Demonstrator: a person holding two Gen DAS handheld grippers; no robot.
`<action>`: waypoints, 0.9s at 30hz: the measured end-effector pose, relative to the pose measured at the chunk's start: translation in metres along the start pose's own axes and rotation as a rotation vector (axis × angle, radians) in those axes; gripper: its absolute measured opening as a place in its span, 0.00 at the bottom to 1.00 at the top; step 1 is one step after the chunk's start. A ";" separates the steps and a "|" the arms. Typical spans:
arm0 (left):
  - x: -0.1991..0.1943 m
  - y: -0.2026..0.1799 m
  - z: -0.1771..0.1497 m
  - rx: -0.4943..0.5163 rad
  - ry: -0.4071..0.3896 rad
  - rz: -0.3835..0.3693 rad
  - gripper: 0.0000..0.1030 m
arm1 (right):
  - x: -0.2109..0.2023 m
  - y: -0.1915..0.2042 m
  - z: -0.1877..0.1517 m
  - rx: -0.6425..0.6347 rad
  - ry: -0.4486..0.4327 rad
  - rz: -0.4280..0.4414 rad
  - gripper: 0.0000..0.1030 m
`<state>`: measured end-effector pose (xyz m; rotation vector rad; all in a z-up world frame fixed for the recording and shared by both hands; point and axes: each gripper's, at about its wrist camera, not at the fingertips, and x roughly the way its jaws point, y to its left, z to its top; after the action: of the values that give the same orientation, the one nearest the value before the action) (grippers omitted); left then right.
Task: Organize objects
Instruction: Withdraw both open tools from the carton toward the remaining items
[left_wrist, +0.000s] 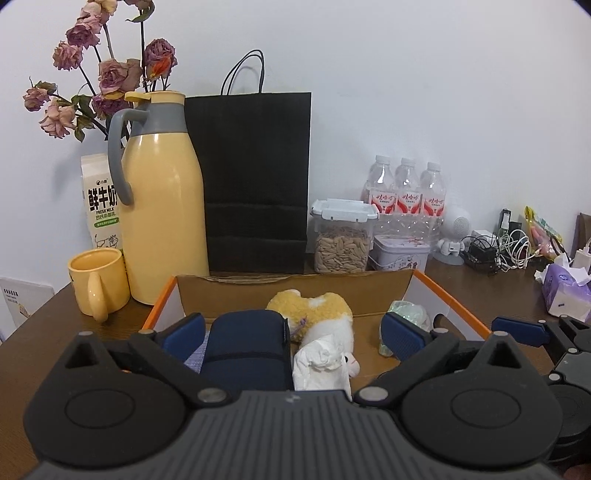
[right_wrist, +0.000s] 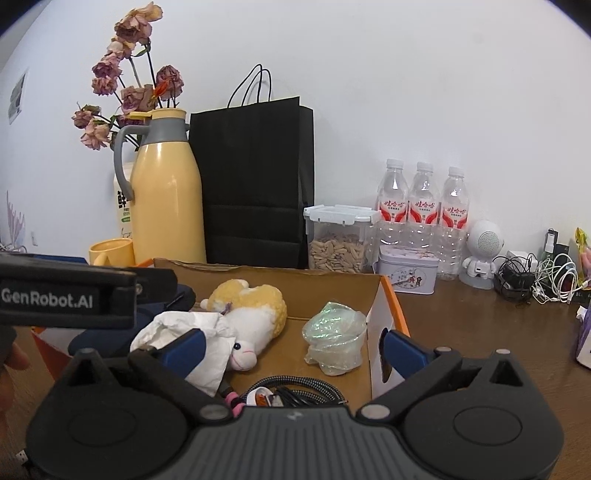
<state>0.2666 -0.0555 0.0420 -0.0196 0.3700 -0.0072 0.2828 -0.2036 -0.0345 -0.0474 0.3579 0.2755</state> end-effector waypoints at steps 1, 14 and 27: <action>-0.001 0.000 0.000 -0.001 -0.004 -0.002 1.00 | -0.001 0.000 0.000 0.001 -0.003 0.000 1.00; -0.043 0.007 0.019 0.014 -0.053 0.007 1.00 | -0.039 0.006 0.021 -0.018 -0.026 0.012 1.00; -0.104 0.034 0.003 0.012 -0.025 0.028 1.00 | -0.104 0.018 -0.003 -0.037 0.024 0.026 1.00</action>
<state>0.1709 -0.0203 0.0812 -0.0028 0.3454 0.0182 0.1833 -0.2136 -0.0001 -0.0824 0.3776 0.3073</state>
